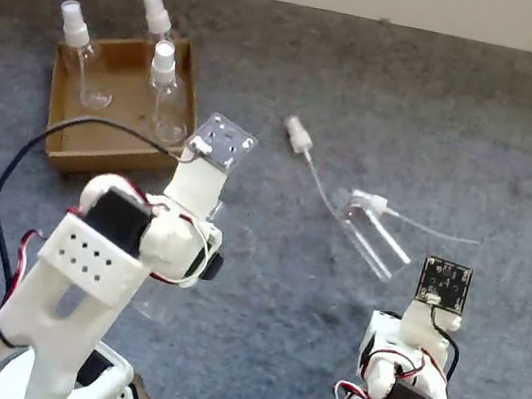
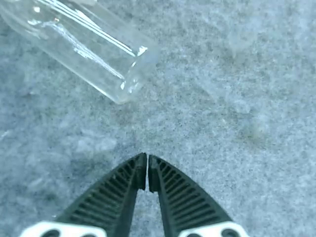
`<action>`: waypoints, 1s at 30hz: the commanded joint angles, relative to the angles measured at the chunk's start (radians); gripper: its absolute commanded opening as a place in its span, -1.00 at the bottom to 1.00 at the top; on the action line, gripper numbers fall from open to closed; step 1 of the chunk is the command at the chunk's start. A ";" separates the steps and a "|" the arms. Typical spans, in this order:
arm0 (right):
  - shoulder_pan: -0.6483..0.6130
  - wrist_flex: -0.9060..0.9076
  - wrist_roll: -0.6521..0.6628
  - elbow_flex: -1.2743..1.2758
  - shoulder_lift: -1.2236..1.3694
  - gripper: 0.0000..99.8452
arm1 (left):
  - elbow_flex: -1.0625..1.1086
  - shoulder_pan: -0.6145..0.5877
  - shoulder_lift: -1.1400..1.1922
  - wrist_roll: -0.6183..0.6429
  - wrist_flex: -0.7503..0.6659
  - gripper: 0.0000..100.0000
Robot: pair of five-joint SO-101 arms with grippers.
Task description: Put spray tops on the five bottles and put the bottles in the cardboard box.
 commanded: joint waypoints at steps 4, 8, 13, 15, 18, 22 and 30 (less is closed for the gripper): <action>-0.007 0.007 0.011 0.130 -0.008 -0.99 | 0.156 -0.077 -0.025 -0.439 -0.290 -0.89; -0.007 0.007 0.011 0.130 -0.008 -0.99 | 0.180 -0.191 0.044 -0.577 -0.402 -0.89; -0.007 0.007 0.011 0.130 -0.008 -0.99 | 0.179 -0.197 0.209 -0.583 -0.402 -0.88; -0.007 0.007 0.011 0.130 -0.008 -0.99 | 0.165 -0.200 0.286 -0.585 -0.402 -0.88; -0.007 0.007 0.011 0.130 -0.008 -0.99 | 0.111 -0.205 0.390 -0.586 -0.396 -0.88; -0.007 0.007 0.011 0.130 -0.008 -0.99 | 0.064 -0.213 0.487 -0.608 -0.402 -0.66; -0.007 0.007 0.011 0.130 -0.008 -0.99 | 0.065 -0.223 0.521 -0.609 -0.407 -0.61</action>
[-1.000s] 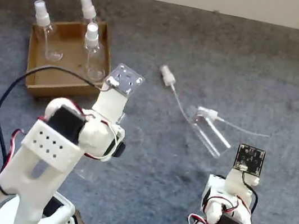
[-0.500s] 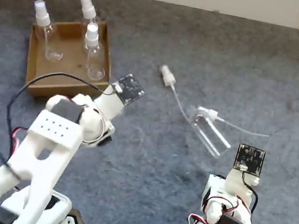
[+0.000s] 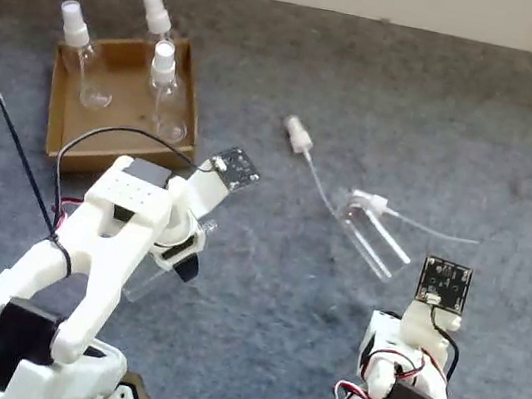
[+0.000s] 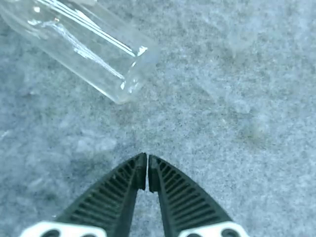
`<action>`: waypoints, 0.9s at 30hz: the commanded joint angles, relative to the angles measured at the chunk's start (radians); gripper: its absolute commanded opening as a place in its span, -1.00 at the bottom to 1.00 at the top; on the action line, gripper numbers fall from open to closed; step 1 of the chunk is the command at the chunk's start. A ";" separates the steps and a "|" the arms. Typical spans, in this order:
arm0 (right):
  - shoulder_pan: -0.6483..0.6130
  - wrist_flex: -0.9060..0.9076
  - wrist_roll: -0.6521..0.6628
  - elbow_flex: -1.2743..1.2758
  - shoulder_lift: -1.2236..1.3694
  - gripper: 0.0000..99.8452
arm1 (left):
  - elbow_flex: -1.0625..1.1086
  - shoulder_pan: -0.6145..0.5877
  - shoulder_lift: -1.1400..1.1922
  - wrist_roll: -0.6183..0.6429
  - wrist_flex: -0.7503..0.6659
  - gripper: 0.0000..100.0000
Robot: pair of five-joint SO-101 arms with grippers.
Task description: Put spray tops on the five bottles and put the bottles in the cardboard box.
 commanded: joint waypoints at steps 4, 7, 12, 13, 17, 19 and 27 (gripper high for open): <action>-0.007 0.007 0.011 0.130 -0.008 -0.99 | -0.010 -0.010 0.004 -0.008 -0.083 -0.50; -0.007 0.007 0.011 0.130 -0.008 -0.99 | 0.033 -0.010 0.004 -0.011 -0.141 -0.40; -0.007 0.007 0.011 0.130 -0.008 -0.99 | 0.047 -0.010 0.008 -0.012 -0.167 -0.40; -0.007 0.007 0.011 0.130 -0.008 -0.99 | 0.047 -0.010 0.010 -0.012 -0.167 -0.40; -0.007 0.007 0.011 0.130 -0.008 -0.99 | 0.048 -0.008 0.012 -0.012 -0.169 -0.40; -0.007 0.007 0.011 0.130 -0.008 -0.99 | 0.050 -0.008 0.013 -0.044 -0.169 -0.40; -0.007 0.007 0.011 0.130 -0.008 -0.99 | 0.119 -0.001 0.013 -0.074 -0.269 -0.40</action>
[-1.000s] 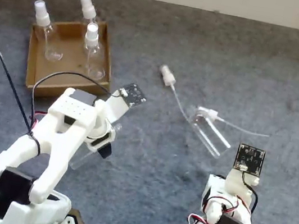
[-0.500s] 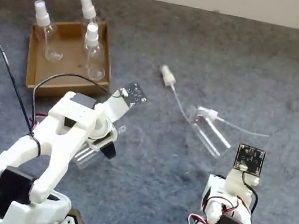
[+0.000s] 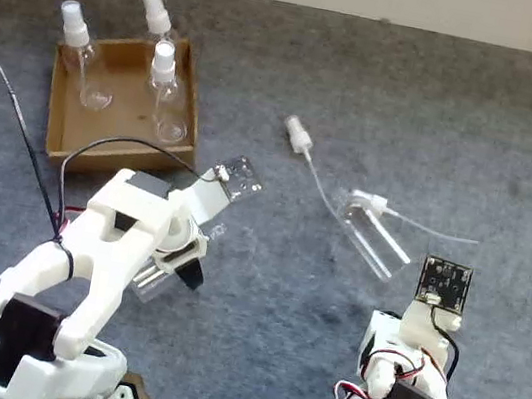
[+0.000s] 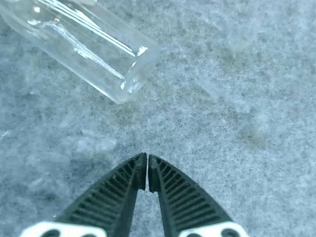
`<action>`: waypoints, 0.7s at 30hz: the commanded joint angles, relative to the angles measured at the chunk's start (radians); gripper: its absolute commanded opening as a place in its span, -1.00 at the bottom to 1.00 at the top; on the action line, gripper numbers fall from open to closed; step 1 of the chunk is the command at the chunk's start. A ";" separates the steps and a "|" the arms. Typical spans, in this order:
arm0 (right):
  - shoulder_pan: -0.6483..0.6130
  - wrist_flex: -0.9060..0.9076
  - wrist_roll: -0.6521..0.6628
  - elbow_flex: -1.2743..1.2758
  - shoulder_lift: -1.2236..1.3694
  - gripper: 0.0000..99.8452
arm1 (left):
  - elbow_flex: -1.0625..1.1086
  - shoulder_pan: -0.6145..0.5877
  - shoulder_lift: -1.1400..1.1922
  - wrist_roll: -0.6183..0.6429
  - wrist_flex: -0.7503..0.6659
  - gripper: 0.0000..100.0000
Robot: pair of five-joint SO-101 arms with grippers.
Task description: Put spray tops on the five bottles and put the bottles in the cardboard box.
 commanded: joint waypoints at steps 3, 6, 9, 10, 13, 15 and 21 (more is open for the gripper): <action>-0.007 0.007 0.011 0.130 -0.008 -0.99 | 0.022 -0.004 -0.005 -0.011 -0.063 -0.40; -0.007 0.007 0.011 0.130 -0.008 -0.99 | 0.022 -0.004 -0.005 -0.011 -0.064 -0.48; -0.007 0.007 0.011 0.130 -0.008 -0.99 | 0.024 -0.004 -0.005 -0.011 -0.064 -0.61; -0.007 0.007 0.011 0.130 -0.008 -0.99 | 0.024 -0.004 -0.005 -0.011 -0.064 -0.64; -0.007 0.007 0.011 0.130 -0.008 -0.99 | 0.024 -0.004 -0.005 -0.011 -0.064 -0.70; -0.007 0.007 0.011 0.130 -0.008 -0.99 | 0.024 -0.002 -0.007 -0.011 -0.064 -0.70; -0.007 0.007 0.011 0.130 -0.008 -0.99 | 0.024 0.021 -0.016 -0.008 -0.066 -0.70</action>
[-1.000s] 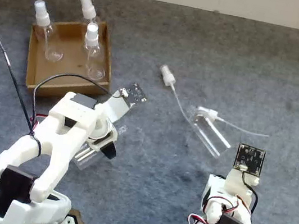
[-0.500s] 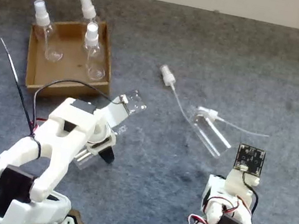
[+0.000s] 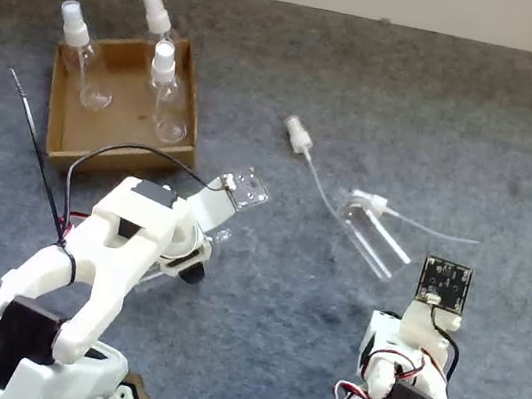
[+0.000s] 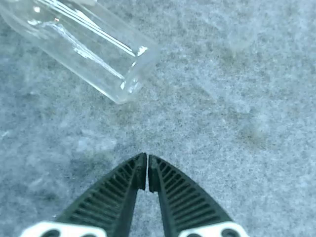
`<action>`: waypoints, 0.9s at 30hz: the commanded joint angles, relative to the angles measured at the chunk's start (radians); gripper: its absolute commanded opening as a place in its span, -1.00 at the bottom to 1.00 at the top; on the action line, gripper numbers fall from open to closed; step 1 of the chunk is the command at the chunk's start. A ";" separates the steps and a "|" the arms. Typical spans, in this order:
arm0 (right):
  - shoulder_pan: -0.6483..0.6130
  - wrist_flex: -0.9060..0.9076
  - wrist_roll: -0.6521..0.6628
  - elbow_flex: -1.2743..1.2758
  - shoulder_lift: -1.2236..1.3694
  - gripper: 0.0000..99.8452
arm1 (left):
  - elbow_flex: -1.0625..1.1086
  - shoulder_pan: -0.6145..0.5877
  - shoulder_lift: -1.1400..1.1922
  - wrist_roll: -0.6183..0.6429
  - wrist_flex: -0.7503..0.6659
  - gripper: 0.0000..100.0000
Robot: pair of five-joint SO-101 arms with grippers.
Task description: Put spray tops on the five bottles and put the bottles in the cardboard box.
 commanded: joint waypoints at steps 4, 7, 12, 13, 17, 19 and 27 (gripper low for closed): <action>-0.007 0.007 0.011 0.130 -0.008 -0.99 | -0.005 0.059 -0.018 -0.002 -0.011 -0.71; -0.007 0.007 0.011 0.130 -0.008 -0.99 | -0.005 0.068 -0.024 0.008 -0.011 -0.71; -0.007 0.007 0.011 0.130 -0.008 -0.99 | 0.001 0.068 -0.189 0.209 -0.009 -0.71; -0.007 0.007 0.011 0.130 -0.008 -0.99 | 0.007 0.068 -0.232 0.239 -0.009 -0.71; -0.007 0.007 0.011 0.130 -0.008 -0.99 | 0.105 0.068 -0.415 0.301 -0.015 -0.70; -0.007 0.007 0.011 0.130 -0.008 -0.99 | 0.153 0.068 -0.513 0.310 -0.015 -0.70; -0.013 0.007 0.008 0.130 -0.008 -0.99 | 0.341 0.067 -0.920 0.509 -0.046 -0.70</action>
